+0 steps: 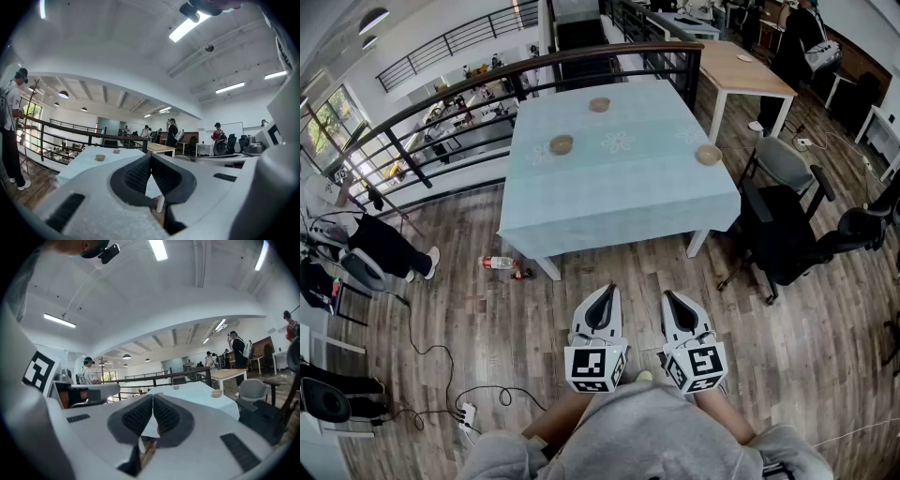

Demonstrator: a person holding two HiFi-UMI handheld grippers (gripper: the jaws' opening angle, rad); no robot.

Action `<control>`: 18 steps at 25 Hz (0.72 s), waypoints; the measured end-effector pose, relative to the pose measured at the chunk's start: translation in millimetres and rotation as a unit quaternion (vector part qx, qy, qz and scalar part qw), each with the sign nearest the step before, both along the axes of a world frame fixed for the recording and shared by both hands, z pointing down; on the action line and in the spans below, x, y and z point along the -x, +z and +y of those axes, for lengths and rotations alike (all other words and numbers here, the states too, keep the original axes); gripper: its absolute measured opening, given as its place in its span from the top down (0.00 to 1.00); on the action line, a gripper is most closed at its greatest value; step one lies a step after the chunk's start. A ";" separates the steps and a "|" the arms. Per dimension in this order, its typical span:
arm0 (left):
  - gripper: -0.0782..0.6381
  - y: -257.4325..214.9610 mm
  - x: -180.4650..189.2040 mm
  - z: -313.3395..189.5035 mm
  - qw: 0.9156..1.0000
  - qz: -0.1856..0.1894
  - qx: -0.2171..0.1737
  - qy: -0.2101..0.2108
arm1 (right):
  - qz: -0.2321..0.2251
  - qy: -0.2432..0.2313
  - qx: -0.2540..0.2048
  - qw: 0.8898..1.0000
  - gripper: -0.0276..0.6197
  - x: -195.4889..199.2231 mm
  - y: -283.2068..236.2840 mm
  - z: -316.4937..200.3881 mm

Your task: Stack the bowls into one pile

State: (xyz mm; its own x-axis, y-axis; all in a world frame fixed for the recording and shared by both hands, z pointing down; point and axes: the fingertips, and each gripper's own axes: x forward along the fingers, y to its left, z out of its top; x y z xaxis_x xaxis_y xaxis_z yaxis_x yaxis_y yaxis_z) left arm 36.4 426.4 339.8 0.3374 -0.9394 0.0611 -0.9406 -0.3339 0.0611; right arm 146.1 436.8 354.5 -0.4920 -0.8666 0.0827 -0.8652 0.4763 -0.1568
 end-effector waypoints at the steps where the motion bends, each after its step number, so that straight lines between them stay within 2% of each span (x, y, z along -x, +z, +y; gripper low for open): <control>1: 0.87 -0.6 -0.6 5.3 1.000 -0.008 -0.005 -0.009 | 0.003 -0.005 -0.001 1.000 0.91 -3.1 0.1 4.2; 5: 0.87 -0.7 -6.8 17.6 0.999 -0.017 -0.013 -0.032 | 0.012 -0.011 -0.005 1.000 0.91 -15.2 1.9 16.5; 8: 0.87 4.7 -11.7 23.1 0.999 -0.009 -0.004 -0.033 | 0.011 -0.008 0.000 1.000 0.91 -20.9 6.7 23.9; 18: 0.87 5.7 -7.5 34.5 0.999 -0.024 0.005 -0.037 | -0.010 0.002 -0.012 1.000 0.91 -47.1 -6.6 19.4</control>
